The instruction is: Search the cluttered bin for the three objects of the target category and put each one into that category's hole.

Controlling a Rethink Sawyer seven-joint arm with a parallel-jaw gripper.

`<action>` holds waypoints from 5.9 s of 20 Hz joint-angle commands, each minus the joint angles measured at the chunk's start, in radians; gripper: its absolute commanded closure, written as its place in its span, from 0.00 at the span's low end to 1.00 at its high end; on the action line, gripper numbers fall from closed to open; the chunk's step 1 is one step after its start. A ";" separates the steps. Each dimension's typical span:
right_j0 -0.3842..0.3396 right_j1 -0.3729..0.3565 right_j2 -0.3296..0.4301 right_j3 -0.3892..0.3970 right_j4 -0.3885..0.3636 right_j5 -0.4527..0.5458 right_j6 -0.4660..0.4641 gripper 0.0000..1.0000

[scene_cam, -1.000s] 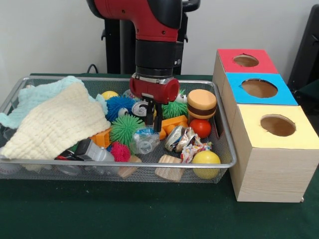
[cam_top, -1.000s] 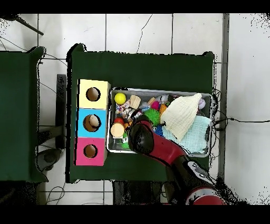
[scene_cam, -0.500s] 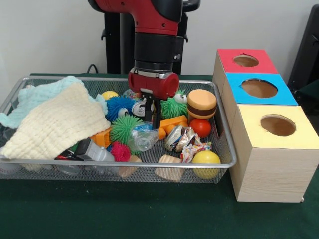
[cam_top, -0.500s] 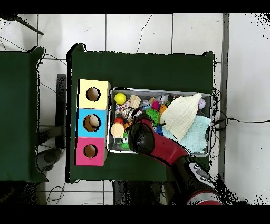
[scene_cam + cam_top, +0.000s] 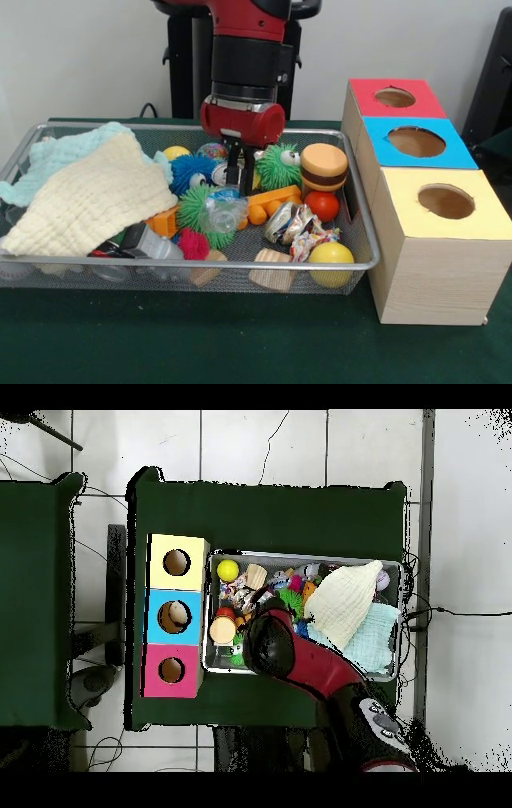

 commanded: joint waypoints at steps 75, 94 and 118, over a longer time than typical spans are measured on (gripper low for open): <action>0.611 -0.371 -0.195 0.212 0.065 0.423 0.224 1.00; 0.619 -0.303 -0.236 0.108 0.091 0.410 0.179 1.00; 0.682 -0.206 -0.285 -0.038 0.120 0.451 0.211 1.00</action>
